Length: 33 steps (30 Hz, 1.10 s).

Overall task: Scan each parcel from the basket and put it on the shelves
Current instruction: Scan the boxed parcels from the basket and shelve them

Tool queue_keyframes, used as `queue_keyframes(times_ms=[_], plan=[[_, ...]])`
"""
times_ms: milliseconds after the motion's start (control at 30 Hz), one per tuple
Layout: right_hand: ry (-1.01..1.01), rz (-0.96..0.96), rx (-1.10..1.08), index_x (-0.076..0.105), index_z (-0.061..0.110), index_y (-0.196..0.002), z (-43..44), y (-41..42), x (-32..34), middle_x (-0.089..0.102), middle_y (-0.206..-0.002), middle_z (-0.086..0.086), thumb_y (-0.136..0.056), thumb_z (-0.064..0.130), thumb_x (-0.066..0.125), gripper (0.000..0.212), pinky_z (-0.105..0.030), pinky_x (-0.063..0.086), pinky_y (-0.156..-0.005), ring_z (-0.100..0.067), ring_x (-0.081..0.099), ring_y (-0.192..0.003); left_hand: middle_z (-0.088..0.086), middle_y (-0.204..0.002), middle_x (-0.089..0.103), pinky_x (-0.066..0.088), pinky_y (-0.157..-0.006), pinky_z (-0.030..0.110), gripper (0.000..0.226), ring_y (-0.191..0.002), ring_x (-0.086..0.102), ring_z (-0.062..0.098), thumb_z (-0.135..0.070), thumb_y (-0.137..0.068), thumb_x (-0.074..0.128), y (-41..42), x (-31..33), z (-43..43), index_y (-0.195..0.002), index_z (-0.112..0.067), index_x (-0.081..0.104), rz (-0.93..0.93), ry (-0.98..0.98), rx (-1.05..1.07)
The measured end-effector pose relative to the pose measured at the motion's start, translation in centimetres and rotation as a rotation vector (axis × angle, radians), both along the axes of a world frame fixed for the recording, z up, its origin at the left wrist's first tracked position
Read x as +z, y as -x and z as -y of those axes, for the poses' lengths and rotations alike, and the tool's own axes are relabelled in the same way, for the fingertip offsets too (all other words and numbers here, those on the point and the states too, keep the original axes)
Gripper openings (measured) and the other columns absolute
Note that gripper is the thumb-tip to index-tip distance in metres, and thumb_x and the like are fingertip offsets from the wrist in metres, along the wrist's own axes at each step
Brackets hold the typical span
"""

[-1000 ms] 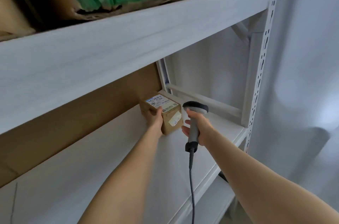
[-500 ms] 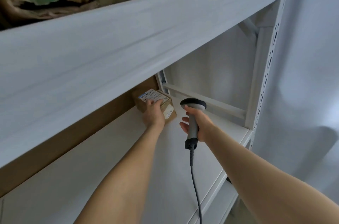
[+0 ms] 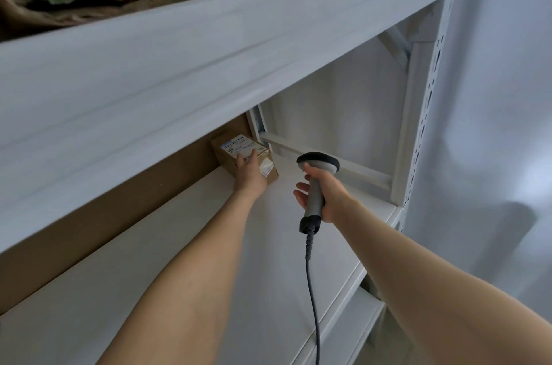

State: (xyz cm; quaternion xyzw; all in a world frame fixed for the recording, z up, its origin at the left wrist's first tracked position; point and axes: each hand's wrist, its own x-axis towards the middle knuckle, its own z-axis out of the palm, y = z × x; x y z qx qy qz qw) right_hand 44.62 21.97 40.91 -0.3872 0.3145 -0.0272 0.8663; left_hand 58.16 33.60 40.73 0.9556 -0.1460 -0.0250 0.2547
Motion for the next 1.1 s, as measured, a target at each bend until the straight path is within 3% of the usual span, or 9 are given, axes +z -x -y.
queue_keyframes(times_ms=[167,333,433,567,733,900,1100], plan=[[-0.011,0.028,-0.05,0.058,0.009,-0.099,0.3,3.7,1.2,0.066,-0.077,-0.009,-0.085,0.029,0.075,0.03,-0.026,0.056,-0.054,-0.013,0.06,-0.057,0.01,-0.141,0.033,0.044,-0.095,0.037,0.046,-0.12,0.048,0.032,-0.012,-0.091,0.058,3.9,1.7,1.5,-0.136,-0.019,0.048,0.115,-0.007,-0.002],[-0.022,0.054,-0.118,0.059,0.01,-0.093,1.0,10.7,0.7,0.059,-0.063,-0.004,-0.086,0.025,0.073,0.022,-0.025,0.053,-0.052,-0.01,0.053,-0.048,0.009,-0.141,0.038,0.041,-0.099,0.036,0.04,-0.122,0.049,0.029,-0.014,-0.092,0.055,10.7,2.9,4.3,-0.132,-0.018,0.053,0.169,-0.021,-0.115],[-0.036,0.064,-0.181,0.059,0.011,-0.093,2.0,16.6,-0.4,0.056,-0.06,-0.003,-0.087,0.021,0.071,0.017,-0.024,0.052,-0.05,-0.011,0.051,-0.046,0.009,-0.139,0.039,0.044,-0.092,0.034,0.037,-0.119,0.051,0.028,-0.014,-0.092,0.053,16.5,2.6,5.9,-0.129,-0.019,0.055,0.174,-0.017,-0.163],[-0.082,0.059,-0.292,0.059,0.01,-0.094,3.6,26.0,-2.9,0.054,-0.058,-0.004,-0.088,0.015,0.066,0.01,-0.027,0.048,-0.052,-0.014,0.05,-0.045,0.009,-0.137,0.04,0.043,-0.082,0.03,0.034,-0.108,0.057,0.029,-0.013,-0.092,0.051,25.5,0.5,8.1,-0.124,-0.019,0.058,0.095,-0.039,-0.247],[-0.144,-0.005,-0.445,0.06,0.011,-0.089,5.2,38.9,-6.8,0.054,-0.055,-0.003,-0.089,0.014,0.063,0.004,-0.028,0.049,-0.054,-0.014,0.051,-0.042,0.012,-0.135,0.044,0.045,-0.096,0.034,0.034,-0.113,0.056,0.029,-0.015,-0.091,0.051,38.0,-3.8,11.1,-0.123,-0.017,0.061,-0.029,-0.081,-0.393],[-0.198,-0.081,-0.616,0.059,0.009,-0.092,6.7,50.0,-11.1,0.053,-0.058,-0.003,-0.089,0.014,0.064,0.007,-0.026,0.05,-0.051,-0.013,0.051,-0.044,0.01,-0.138,0.039,0.047,-0.091,0.034,0.031,-0.105,0.058,0.031,-0.017,-0.092,0.05,49.2,-8.6,13.7,-0.122,-0.019,0.059,-0.157,-0.164,-0.531],[-0.248,-0.226,-0.802,0.061,0.01,-0.087,7.8,59.7,-17.4,0.056,-0.053,0.0,-0.088,0.02,0.066,0.012,-0.024,0.05,-0.048,-0.01,0.051,-0.039,0.012,-0.136,0.04,0.042,-0.101,0.036,0.032,-0.114,0.053,0.03,-0.016,-0.091,0.052,58.1,-14.8,16.4,-0.123,-0.017,0.059,-0.319,-0.26,-0.675]])
